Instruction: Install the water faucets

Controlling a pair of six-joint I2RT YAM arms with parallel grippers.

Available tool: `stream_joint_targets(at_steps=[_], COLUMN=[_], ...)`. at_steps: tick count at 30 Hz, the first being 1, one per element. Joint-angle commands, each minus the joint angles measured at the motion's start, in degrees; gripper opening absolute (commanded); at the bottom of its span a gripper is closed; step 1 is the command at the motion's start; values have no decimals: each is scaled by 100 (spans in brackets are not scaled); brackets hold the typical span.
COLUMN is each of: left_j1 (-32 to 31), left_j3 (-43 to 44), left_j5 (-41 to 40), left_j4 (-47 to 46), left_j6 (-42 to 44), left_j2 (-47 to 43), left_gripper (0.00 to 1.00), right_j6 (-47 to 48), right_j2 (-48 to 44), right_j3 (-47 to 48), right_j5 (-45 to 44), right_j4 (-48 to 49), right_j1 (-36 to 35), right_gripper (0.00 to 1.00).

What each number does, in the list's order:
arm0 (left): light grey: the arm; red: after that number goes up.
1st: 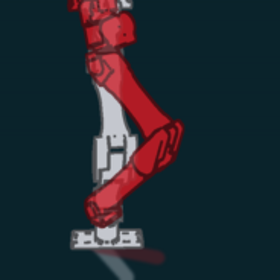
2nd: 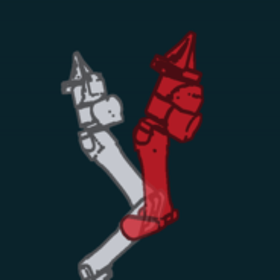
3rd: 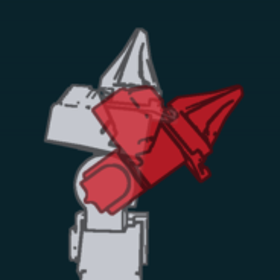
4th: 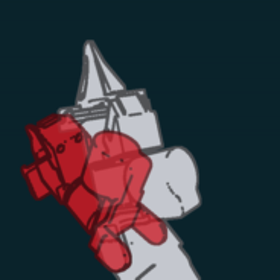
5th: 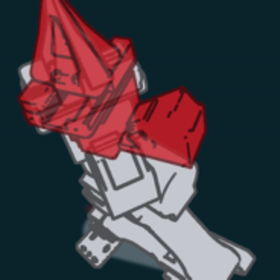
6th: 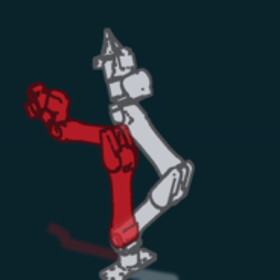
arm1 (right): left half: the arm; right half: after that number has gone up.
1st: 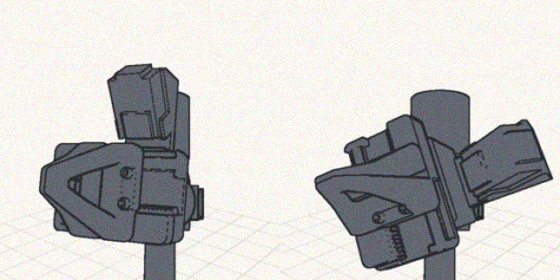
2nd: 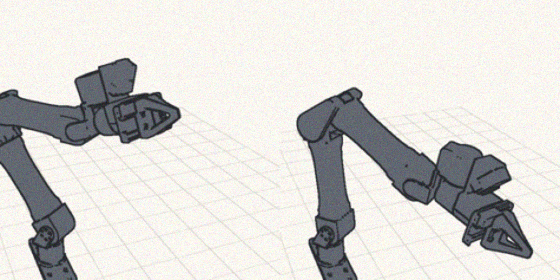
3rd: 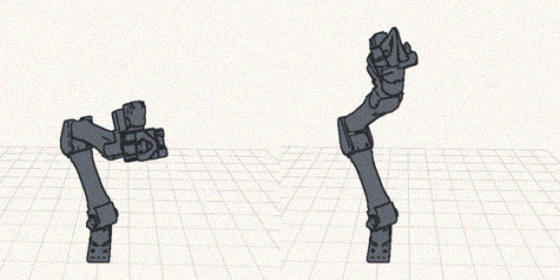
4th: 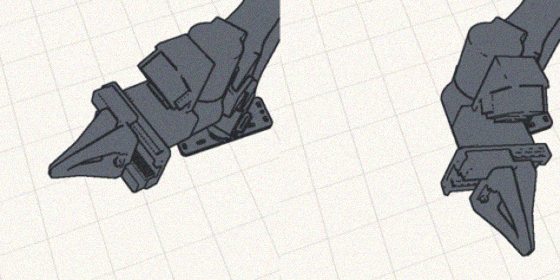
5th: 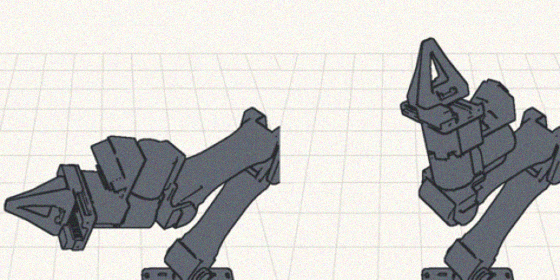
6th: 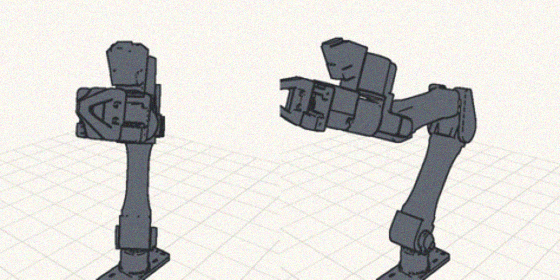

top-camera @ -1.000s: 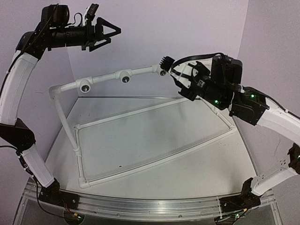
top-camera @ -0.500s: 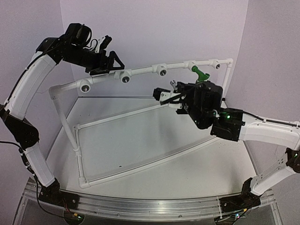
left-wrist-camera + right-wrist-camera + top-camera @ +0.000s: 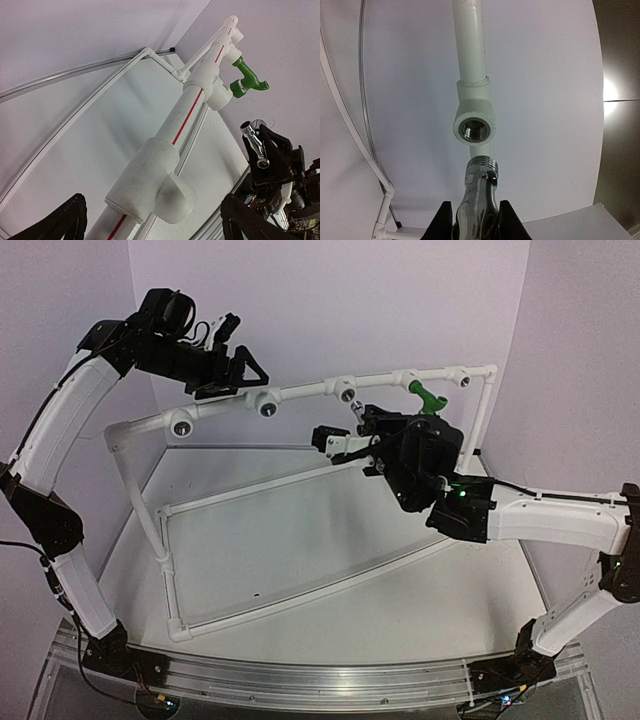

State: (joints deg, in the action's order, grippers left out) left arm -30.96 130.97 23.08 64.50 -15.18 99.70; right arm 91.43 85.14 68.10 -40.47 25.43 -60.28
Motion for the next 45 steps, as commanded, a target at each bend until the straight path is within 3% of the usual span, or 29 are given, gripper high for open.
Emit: stream_joint_targets(at_steps=[1,17,45], left_j1=[2,2,6], left_j3=[-61,-69,-236], left_j5=[102,122,421], left_j4=[-345,-364,-392], left_j6=[-115,-142,-202], left_j2=[-139,-114,-109], left_gripper=[93,93,91], right_j6=[239,575,819], right_j2=[256,503,685], right_j3=[516,689,1140], right_j5=[202,1258,1529], right_j4=[460,480,-63], right_j1=[137,785,917], right_gripper=[0,0,0])
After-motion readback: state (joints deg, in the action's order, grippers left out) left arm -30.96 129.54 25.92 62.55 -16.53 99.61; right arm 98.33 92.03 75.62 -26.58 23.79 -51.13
